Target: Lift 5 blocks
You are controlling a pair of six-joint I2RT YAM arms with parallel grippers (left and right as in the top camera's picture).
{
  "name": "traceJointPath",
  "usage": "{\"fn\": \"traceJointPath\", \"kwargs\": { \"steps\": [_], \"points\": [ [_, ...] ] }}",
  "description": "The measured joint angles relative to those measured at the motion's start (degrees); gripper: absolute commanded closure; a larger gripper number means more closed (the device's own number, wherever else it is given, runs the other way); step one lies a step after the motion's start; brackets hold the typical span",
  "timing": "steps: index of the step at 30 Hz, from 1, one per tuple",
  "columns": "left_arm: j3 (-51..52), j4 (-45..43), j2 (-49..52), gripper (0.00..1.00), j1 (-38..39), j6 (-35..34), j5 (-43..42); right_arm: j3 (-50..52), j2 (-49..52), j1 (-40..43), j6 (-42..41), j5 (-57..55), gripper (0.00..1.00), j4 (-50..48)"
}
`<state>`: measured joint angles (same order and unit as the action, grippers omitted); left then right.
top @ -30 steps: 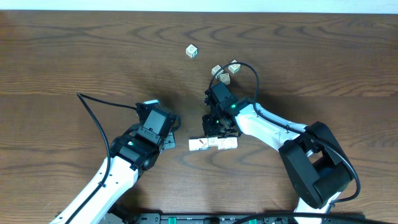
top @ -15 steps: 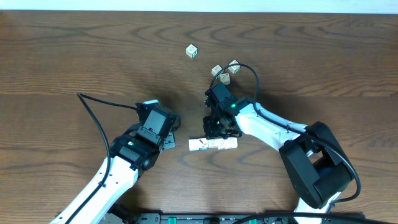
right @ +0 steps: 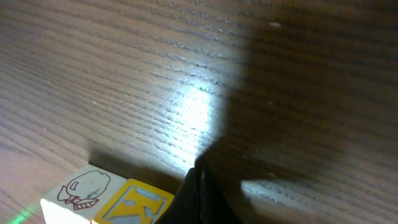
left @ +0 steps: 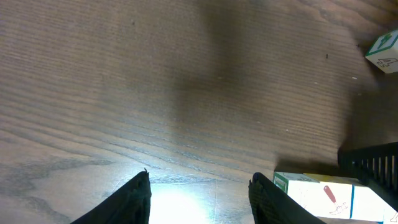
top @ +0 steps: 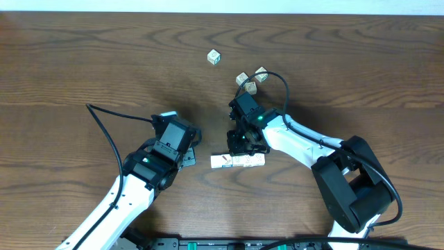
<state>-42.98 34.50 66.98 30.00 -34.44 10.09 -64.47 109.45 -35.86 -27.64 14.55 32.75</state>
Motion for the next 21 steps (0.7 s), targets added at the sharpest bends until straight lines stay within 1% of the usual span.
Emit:
{"fn": "traceJointPath", "kwargs": {
  "steps": [17,21],
  "points": [
    [0.0,0.0,0.0,0.48,0.0,0.0,0.0,-0.1,0.0,0.0,-0.4,0.1,0.99,0.8],
    [0.0,0.0,0.0,0.49,0.0,0.0,0.0,-0.1,0.0,0.0,-0.4,-0.2,0.99,-0.2]
  ]
}}
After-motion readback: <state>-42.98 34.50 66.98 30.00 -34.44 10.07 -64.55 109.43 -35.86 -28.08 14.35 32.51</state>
